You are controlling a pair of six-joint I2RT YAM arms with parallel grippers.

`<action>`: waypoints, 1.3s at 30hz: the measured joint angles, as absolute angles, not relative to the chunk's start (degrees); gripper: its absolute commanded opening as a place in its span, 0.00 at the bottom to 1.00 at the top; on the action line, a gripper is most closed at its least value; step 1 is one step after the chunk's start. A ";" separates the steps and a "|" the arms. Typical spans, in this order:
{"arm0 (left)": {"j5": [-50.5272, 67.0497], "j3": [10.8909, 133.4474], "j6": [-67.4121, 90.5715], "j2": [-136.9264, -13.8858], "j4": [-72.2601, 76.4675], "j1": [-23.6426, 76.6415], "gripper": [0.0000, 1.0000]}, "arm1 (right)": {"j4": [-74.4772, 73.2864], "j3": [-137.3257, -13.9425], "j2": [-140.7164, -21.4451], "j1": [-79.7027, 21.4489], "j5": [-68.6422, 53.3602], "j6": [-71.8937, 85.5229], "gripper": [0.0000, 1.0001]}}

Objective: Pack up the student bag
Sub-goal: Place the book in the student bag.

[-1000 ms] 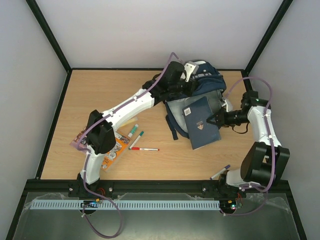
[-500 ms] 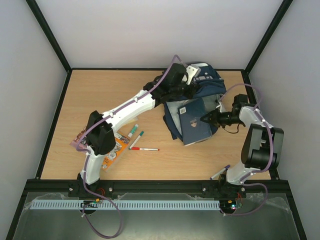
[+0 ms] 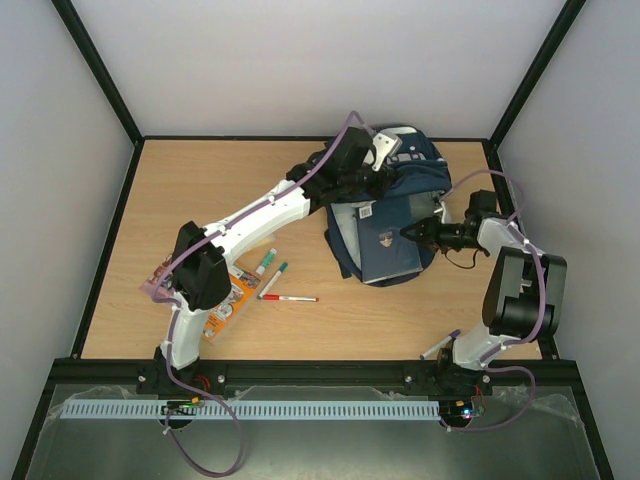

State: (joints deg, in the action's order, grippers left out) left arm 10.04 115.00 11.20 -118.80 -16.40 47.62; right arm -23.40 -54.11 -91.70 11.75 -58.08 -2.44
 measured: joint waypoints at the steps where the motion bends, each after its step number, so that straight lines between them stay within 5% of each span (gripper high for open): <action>1: 10.07 115.00 11.03 -118.80 -16.62 47.62 0.03 | -22.83 -53.78 -91.46 12.05 -58.11 -1.67 0.01; 12: 10.92 114.30 10.61 -118.76 -17.58 47.66 0.03 | -17.08 -52.25 -88.90 18.26 -59.48 7.77 0.01; 39: 10.02 115.24 10.68 -118.76 -19.14 50.61 0.02 | -0.32 -49.23 -96.29 14.57 -56.05 24.64 0.05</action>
State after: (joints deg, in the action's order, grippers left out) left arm 10.02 115.24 10.68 -118.76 -19.14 50.61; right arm -0.32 -49.23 -96.29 14.57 -56.05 24.64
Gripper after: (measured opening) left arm 0.052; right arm 0.208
